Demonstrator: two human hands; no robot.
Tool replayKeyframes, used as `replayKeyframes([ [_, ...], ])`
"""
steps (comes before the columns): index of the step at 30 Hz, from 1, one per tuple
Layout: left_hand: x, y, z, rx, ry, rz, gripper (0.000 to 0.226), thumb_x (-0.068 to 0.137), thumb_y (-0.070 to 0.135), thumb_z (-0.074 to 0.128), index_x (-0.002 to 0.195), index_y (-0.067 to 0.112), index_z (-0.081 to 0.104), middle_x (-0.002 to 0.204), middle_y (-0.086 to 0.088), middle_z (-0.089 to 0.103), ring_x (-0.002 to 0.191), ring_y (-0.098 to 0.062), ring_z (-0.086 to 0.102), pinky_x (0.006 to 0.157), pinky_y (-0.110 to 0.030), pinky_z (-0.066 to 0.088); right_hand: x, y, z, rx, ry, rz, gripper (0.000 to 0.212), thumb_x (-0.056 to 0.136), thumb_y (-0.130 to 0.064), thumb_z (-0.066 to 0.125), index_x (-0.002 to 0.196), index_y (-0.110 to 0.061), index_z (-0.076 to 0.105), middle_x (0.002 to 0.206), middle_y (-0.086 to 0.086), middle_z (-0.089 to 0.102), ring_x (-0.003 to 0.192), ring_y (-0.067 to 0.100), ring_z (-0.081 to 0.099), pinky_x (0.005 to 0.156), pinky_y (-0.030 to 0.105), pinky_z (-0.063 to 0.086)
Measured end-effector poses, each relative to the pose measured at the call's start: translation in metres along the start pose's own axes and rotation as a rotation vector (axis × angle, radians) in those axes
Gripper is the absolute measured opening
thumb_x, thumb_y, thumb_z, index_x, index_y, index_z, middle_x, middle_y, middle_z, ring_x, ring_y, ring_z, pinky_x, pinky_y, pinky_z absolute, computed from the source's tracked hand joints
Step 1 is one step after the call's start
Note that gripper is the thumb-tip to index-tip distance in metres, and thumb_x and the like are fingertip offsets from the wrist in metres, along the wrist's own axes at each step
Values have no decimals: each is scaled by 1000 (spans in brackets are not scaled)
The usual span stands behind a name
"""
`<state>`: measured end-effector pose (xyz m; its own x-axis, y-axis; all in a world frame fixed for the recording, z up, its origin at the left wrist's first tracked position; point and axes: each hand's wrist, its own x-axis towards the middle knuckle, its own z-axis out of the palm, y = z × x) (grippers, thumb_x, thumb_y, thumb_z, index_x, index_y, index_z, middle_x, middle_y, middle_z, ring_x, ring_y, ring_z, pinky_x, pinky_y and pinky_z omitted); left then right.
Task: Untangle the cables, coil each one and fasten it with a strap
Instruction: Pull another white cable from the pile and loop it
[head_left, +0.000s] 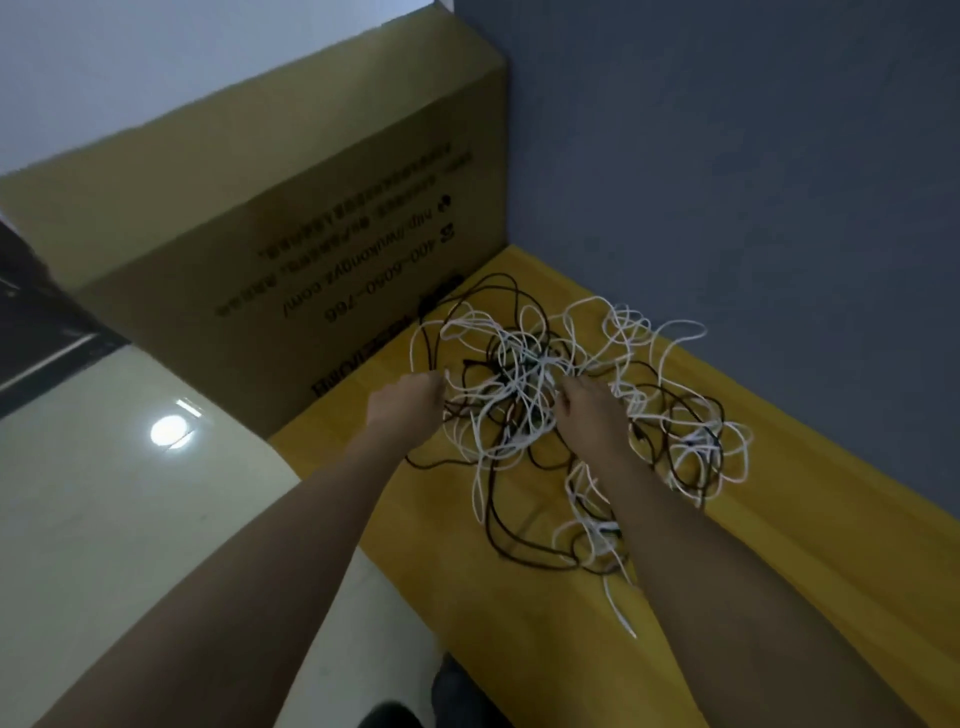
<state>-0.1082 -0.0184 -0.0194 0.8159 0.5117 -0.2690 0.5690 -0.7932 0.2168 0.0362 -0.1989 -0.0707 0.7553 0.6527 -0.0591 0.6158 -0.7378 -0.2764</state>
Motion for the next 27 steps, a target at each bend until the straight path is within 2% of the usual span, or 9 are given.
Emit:
replayKeyframes([
  [6,70,-29,-15,-69,-47,42,23,103,19,36,113,13,56,67,3,44,51,-13,38,43,-27,22,62,-26,12,142,28,117,34,98,-26,48,126,-10,57,126,11,57,114,30,51,85,38,49],
  [9,107,-36,-21,-66,-65,124,25,104,21,35,114,12,57,64,3,43,49,-13,35,43,-28,21,86,-31,20,137,-79,204,43,96,-37,51,131,-13,54,130,13,48,116,33,48,88,40,49],
  [14,159,-38,-24,-56,-127,298,25,105,22,36,120,15,55,62,1,44,48,-17,35,44,-30,24,104,-38,28,166,-130,364,34,96,-24,54,127,-10,57,134,15,41,98,35,59,86,36,49],
  [16,176,-38,-26,-105,-132,362,25,104,22,38,118,14,57,74,-3,55,53,-19,44,48,-31,32,103,-40,27,208,-124,429,29,97,-21,53,123,-9,59,135,15,39,94,36,60,84,35,47],
  [18,194,-40,-21,-141,-140,444,25,102,23,43,119,15,59,108,-8,62,79,-24,58,62,-39,48,97,-42,23,252,-104,451,25,98,-21,52,116,-8,64,135,15,38,90,35,61,81,35,47],
  [21,211,-36,-15,-114,-218,522,35,100,27,50,133,16,53,136,-8,50,119,-28,51,90,-45,49,82,-47,12,357,115,470,23,98,-16,51,113,-4,64,128,14,45,86,26,58,77,28,41],
  [23,214,-29,-12,-77,-324,523,46,98,32,52,141,17,44,143,-7,43,125,-28,47,94,-45,47,72,-49,0,460,339,507,17,97,-10,52,106,-4,66,118,12,50,83,18,56,76,24,42],
  [25,216,-25,-8,-134,-433,500,54,97,34,56,145,19,37,145,-6,43,125,-27,49,94,-42,48,62,-50,-14,506,527,527,12,95,-8,57,97,-7,69,109,6,53,82,8,58,74,29,51],
  [27,216,-23,-3,-200,-484,498,52,95,29,58,144,19,40,140,-7,50,121,-26,53,93,-42,50,55,-53,-28,537,654,545,10,93,-6,60,93,-11,69,105,5,54,84,1,58,71,22,52],
])
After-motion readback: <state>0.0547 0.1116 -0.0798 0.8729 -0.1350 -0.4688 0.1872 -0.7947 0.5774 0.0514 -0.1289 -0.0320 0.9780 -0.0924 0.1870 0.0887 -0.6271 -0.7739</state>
